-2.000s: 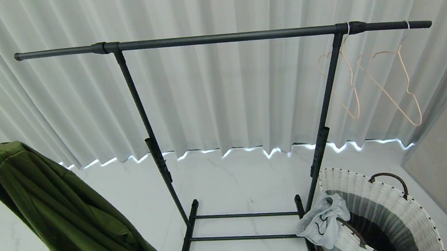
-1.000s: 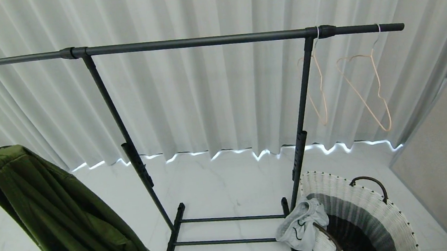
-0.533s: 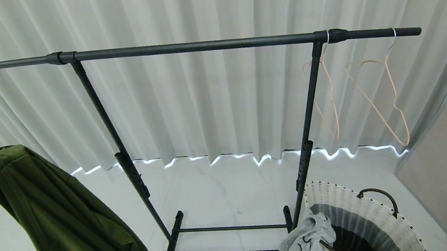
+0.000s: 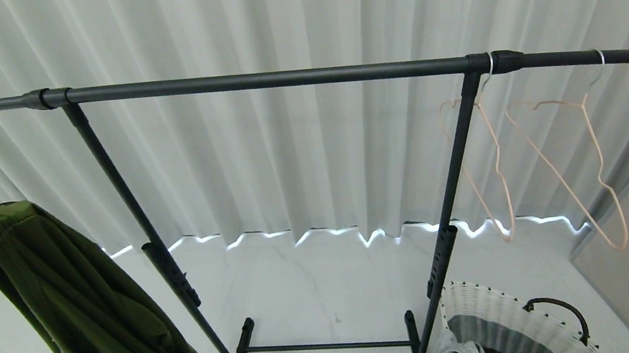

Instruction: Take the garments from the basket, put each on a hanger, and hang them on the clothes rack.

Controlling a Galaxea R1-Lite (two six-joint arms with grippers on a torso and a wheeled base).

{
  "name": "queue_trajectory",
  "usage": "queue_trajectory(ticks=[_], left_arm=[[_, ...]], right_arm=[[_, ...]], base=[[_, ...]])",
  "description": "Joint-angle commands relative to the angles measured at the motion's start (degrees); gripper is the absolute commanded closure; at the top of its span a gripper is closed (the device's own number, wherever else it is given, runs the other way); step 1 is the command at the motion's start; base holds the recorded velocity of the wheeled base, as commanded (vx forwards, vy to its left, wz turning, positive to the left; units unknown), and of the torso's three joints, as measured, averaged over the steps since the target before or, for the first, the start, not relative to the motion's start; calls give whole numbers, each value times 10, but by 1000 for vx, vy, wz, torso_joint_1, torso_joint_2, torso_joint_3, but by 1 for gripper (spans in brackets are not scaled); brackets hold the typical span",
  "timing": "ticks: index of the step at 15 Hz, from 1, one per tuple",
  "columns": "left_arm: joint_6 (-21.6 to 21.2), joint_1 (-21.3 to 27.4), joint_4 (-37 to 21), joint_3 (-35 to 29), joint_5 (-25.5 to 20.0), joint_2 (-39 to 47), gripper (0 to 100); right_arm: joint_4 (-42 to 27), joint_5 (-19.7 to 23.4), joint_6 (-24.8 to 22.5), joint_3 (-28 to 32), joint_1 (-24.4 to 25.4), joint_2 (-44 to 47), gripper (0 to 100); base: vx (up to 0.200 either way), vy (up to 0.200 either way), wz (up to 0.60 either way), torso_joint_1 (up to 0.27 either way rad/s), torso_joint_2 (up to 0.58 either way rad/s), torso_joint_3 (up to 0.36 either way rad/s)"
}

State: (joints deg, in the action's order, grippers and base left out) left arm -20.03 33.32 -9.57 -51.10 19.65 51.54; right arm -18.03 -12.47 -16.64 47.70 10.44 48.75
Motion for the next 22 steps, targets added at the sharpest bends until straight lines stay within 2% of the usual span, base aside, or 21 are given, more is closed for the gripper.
queue_trajectory(ticks=[1,4,5,6,8,10,12,16,22], left_arm=[[0,0,0,5,0,1,100],[0,2,0,12,0,0,100],[0,2,0,14,0,1,100],[0,3,0,12,0,3,100],[0,3,0,12,0,3,100],[0,3,0,14,0,1,100],[0,3,0,14,0,3,100],[0,3,0,14,0,3,100],[1,3,0,23,-1,8,100]], right_arm=[[9,0,6,-15,0,8,0],[55,0,28,-38,0,40,0],[113,5,70,-58,0,84,0],[131,7,93,-63,-4,114,0],[155,11,128,-59,-28,168,0],[250,25,168,-50,-67,270,0],[308,28,171,-41,-94,345,0],[325,28,187,12,-131,424,0],[330,29,190,23,-118,454,0]], base=[[200,0,0,2,-2,2],[0,0,0,0,0,0],[0,0,0,0,0,0],[0,0,0,0,0,0],[0,0,0,0,0,0],[0,0,0,0,0,0],[0,0,0,0,0,0],[0,0,0,0,0,0],[0,0,0,0,0,0]])
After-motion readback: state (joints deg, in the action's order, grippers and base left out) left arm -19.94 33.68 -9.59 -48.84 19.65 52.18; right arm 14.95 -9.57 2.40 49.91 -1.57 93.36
